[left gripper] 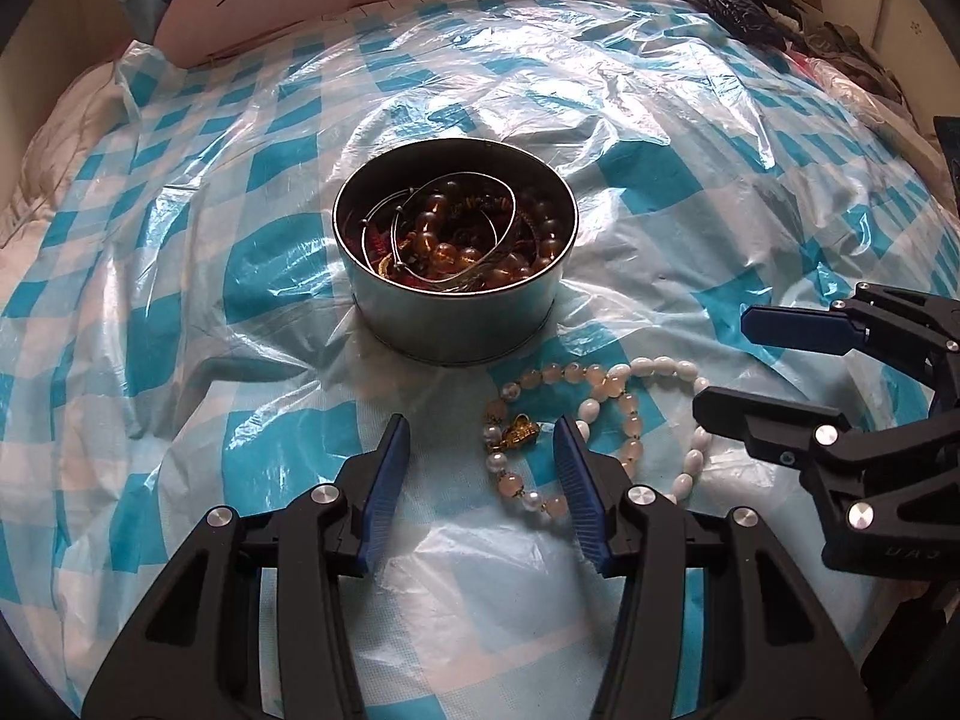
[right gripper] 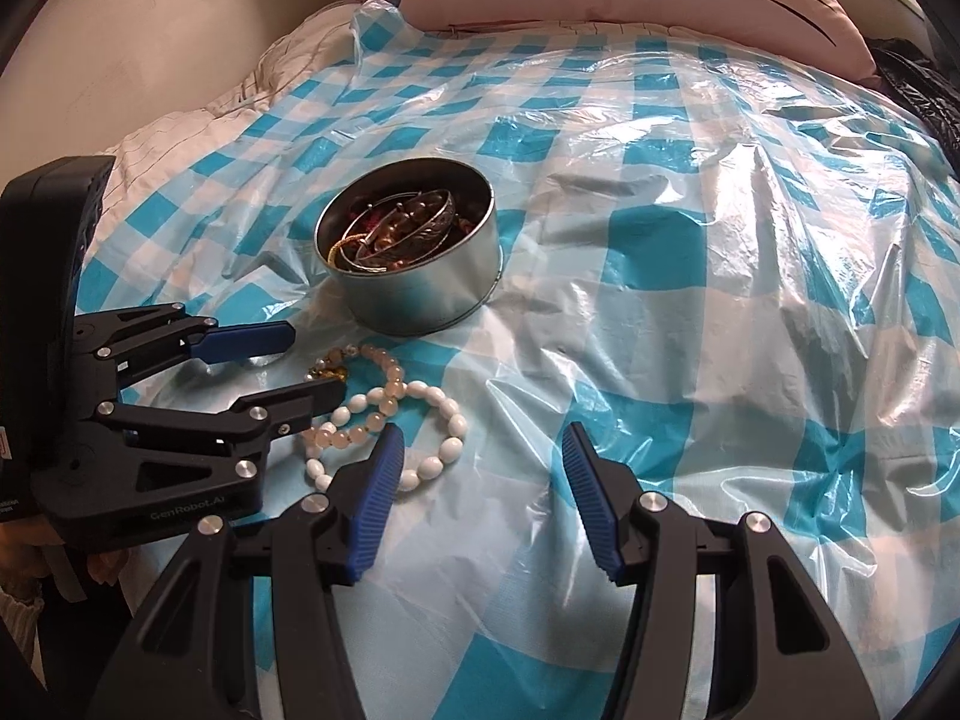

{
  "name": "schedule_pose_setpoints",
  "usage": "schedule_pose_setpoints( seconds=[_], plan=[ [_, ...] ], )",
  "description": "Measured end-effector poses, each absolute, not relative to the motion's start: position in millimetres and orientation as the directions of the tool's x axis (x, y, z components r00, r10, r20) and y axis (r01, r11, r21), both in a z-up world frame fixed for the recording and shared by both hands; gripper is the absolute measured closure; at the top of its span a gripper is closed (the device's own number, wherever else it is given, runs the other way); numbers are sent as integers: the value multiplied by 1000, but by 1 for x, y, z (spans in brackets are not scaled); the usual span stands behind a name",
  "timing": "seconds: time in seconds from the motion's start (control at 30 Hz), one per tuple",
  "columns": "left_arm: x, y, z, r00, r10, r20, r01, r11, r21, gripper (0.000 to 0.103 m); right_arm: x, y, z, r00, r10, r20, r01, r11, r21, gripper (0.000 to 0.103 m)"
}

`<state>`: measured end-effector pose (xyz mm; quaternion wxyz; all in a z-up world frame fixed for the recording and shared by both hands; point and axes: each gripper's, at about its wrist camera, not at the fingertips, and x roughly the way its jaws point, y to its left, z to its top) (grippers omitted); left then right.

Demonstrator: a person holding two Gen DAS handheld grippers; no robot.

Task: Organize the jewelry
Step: 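Grasp the small pearl bracelet with the left tool while the right tool grasps the white bead bracelet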

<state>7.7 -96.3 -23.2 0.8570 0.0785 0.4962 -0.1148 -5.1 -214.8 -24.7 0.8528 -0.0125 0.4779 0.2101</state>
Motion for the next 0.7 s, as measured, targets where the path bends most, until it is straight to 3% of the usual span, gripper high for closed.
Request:
schedule_pose_setpoints(
  seconds=[0.17,0.23,0.37,0.57,0.7],
  plan=[
    [4,-91,-27,474,-100,-875,275,961,39,77,-2,-205,-31,432,334,-838,-399,904,155,58],
    [0,-84,-25,476,-79,-876,259,964,53,81,-5,-207,-30,440,321,-839,-403,905,135,62],
    [-4,-74,-16,489,-99,-867,247,969,29,82,-8,-211,-23,456,366,-811,-414,894,171,65],
    [12,-83,-23,483,-104,-869,257,966,27,82,2,-191,-37,385,359,-850,-441,881,172,69],
    [5,-86,-31,463,-112,-879,282,959,26,89,-1,-189,-41,390,336,-857,-445,884,144,84]
  ],
)
